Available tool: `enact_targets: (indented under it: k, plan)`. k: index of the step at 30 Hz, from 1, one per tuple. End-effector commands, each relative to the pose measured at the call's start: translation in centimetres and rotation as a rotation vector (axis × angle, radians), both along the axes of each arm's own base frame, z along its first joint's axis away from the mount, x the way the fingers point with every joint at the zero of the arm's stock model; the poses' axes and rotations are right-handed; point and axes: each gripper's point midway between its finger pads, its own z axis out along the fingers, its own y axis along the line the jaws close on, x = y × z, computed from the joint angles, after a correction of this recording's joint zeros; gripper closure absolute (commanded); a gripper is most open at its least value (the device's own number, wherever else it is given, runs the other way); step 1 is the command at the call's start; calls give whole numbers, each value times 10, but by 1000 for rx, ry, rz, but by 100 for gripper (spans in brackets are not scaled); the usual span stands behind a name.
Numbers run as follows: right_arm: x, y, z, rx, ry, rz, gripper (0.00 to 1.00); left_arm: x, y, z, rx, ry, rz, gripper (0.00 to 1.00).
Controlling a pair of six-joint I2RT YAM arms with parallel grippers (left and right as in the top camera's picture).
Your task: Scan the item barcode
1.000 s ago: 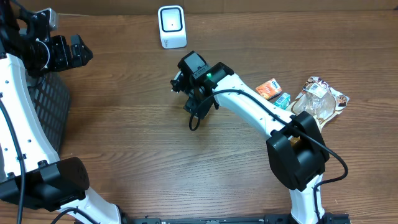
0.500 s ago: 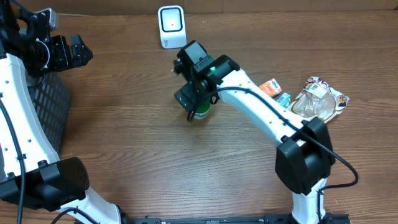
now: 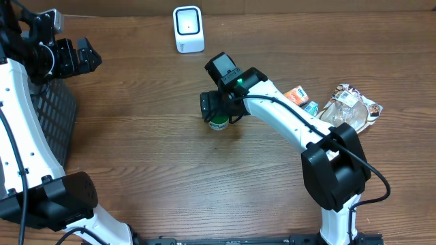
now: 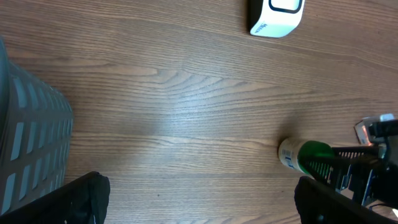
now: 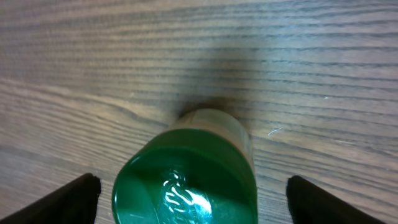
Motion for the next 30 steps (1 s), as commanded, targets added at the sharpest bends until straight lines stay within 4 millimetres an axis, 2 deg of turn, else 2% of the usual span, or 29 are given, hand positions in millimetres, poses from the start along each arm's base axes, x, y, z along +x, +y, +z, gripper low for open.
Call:
enact_targets:
  k: [1, 7, 10, 14, 17, 20, 23, 27, 30]
  plan:
    - [-2, 1, 7, 7, -22, 41, 15, -3, 1, 13, 22, -39, -12, 0]
    - [-2, 1, 7, -23, -50, 164, 30, -3, 1, 13, 22, -39, -12, 1]
    - [-1, 1, 8, -32, -64, 210, 41, -3, 1, 13, 22, -39, -12, 1]
    - [2, 0, 13, -36, -81, 235, 44, -3, 1, 13, 22, -39, -12, 0]
    - [3, -1, 26, -26, -90, 249, 46, -3, 1, 13, 22, -39, -12, 0]
    - [-3, 11, 48, 42, -95, 304, 51, -3, 1, 13, 22, -39, -12, 0]
    - [-17, 34, 79, 203, -98, 436, 54, -3, 1, 13, 22, -39, -12, 0]
    - [-45, 57, 138, 494, -132, 654, 54, -3, 1, 13, 22, -39, -12, 0]
    - [-55, 55, 183, 685, -160, 711, 54, -3, 1, 13, 22, -39, -12, 0]
